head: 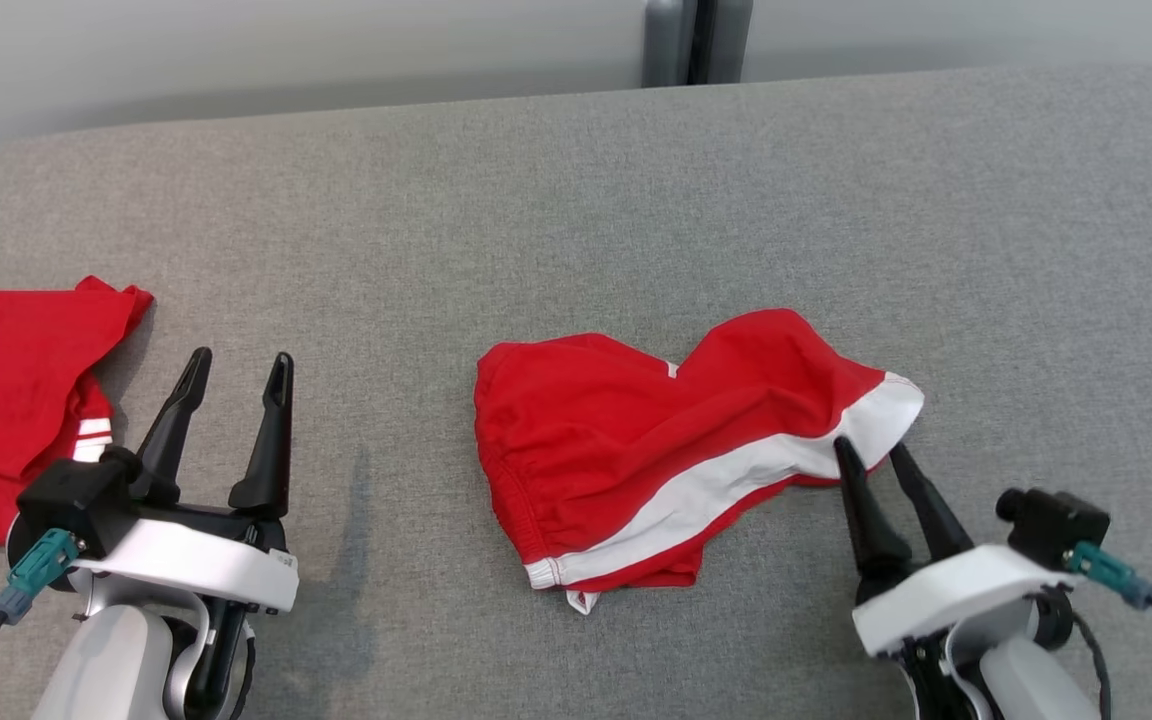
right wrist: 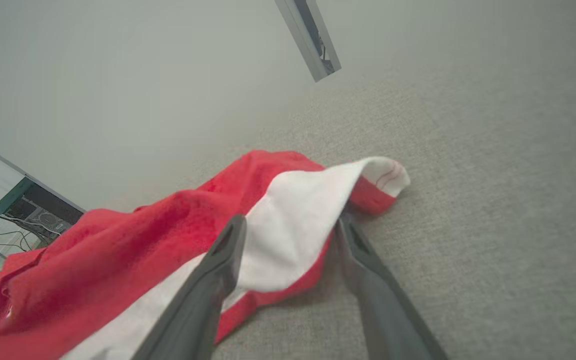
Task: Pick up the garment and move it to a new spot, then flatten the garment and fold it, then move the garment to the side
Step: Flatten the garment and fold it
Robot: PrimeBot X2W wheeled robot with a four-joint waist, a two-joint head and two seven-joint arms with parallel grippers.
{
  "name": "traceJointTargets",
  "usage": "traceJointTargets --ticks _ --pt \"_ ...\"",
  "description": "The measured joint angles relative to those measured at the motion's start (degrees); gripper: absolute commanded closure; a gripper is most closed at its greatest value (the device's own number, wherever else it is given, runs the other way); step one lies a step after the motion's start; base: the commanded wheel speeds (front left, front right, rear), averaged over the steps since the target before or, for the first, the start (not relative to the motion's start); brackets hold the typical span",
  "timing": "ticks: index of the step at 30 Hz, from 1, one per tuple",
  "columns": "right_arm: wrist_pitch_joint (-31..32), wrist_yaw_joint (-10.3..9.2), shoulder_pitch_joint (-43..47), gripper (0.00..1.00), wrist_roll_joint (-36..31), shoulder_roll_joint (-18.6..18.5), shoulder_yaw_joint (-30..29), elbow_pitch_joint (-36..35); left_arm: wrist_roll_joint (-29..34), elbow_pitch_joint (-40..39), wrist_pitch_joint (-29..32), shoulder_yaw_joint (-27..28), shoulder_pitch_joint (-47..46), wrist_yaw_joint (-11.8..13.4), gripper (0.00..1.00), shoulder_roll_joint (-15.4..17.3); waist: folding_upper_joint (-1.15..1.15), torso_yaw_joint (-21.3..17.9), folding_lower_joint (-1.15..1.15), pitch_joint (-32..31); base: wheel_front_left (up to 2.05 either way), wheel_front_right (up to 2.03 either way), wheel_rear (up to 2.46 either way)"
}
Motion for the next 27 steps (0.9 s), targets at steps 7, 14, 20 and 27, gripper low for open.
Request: traceJointTargets --ticks 7,14,20,27 --pt "-0.52 0.00 4.92 0.00 -4.87 -3.09 -1.72 -0.92 -0.04 -0.08 0.00 0.37 1.99 1.05 0.00 0.15 0.00 -0.14 0.00 -2.30 0.00 0.00 0.00" --pt "-0.69 0.00 7.08 0.00 -15.27 -7.04 -11.71 -9.20 -0.33 -1.51 0.09 1.35 5.00 2.77 0.00 0.56 0.00 -0.87 0.00 -5.19 0.00 0.00 0.00" --pt "4.20 0.00 6.54 0.00 -24.05 -7.39 -17.80 -19.80 -0.46 -3.18 0.75 1.35 7.37 4.01 0.00 0.62 0.00 -1.49 0.00 -7.37 0.00 0.00 0.00" --pt "11.00 0.01 8.11 0.00 -26.86 -5.95 -16.11 -26.93 -0.46 -4.91 1.62 0.77 9.53 4.97 0.00 0.63 0.00 -1.20 0.00 -9.22 0.00 0.00 0.00"
